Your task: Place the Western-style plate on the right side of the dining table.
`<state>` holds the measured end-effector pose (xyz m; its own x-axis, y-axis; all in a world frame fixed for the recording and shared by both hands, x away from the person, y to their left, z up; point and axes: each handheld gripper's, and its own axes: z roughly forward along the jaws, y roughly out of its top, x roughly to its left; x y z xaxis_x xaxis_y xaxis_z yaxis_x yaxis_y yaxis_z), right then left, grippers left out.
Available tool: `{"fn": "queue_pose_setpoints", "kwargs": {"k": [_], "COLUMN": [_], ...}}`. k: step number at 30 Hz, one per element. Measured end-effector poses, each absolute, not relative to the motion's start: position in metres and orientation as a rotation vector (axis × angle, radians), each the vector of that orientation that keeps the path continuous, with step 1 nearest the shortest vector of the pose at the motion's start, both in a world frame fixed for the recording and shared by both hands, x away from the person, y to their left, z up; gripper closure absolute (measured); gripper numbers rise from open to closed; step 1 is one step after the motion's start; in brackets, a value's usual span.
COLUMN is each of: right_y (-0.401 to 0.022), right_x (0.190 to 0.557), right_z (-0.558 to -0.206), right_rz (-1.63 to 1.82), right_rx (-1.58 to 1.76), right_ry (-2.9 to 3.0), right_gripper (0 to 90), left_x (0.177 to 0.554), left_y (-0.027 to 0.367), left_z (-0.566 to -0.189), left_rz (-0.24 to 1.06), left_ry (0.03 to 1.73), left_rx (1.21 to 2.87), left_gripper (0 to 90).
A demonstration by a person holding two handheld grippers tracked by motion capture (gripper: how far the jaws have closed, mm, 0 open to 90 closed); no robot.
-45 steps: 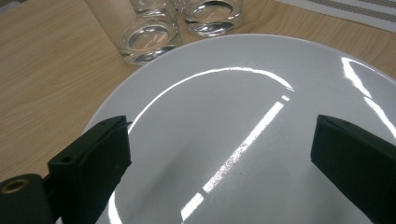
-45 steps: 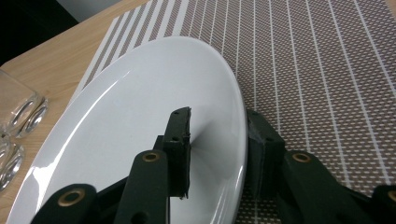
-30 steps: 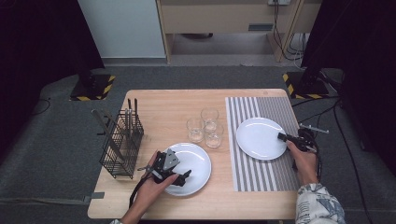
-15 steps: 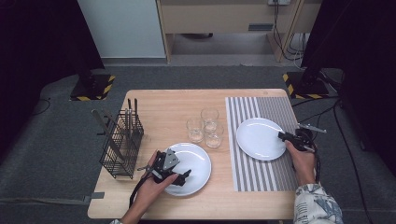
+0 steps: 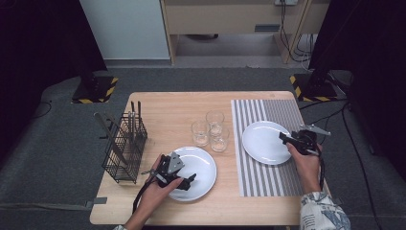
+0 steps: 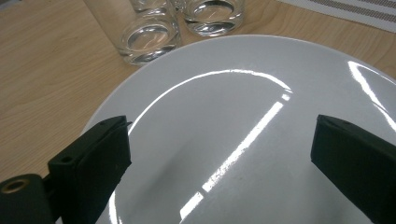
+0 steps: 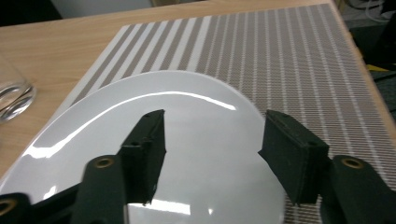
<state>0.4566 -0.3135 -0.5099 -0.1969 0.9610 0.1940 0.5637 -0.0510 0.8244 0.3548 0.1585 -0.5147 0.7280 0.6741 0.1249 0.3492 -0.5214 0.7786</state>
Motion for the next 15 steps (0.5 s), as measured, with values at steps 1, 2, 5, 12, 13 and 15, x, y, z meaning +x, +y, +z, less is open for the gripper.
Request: {"fn": "queue_pose_setpoints", "kwargs": {"k": [1, 2, 5, 12, 13, 15], "right_y": [-0.307, -0.307, -0.296, -0.269, -0.264, -0.257], "right_x": [0.455, 0.455, 0.451, 0.439, 0.436, 0.431], "right_z": [-0.508, -0.508, -0.505, -0.496, -0.495, -0.494], "right_rz": [1.174, 1.174, 1.179, 1.154, 1.144, 1.145], "right_rx": [1.599, 1.599, 1.563, 1.48, 1.443, 1.409], "right_ry": [1.803, 1.803, 1.837, 1.886, 1.899, 1.918], "right_gripper": [29.2, 29.2, 23.0, 12.1, 10.6, 9.3], "left_x": [0.355, 0.354, 0.355, 0.358, 0.358, 0.359], "left_y": [0.158, 0.158, 0.157, 0.154, 0.154, 0.154], "left_z": [-0.515, -0.515, -0.515, -0.505, -0.501, -0.495], "left_rz": [0.538, 0.535, 0.524, 0.493, 0.498, 0.513], "left_ry": [0.769, 0.771, 0.776, 0.82, 0.822, 0.821], "left_rx": [2.157, 2.157, 2.165, 2.166, 2.167, 2.174], "left_gripper": [4.1, 4.1, 4.2, 5.0, 5.1, 5.0]}}
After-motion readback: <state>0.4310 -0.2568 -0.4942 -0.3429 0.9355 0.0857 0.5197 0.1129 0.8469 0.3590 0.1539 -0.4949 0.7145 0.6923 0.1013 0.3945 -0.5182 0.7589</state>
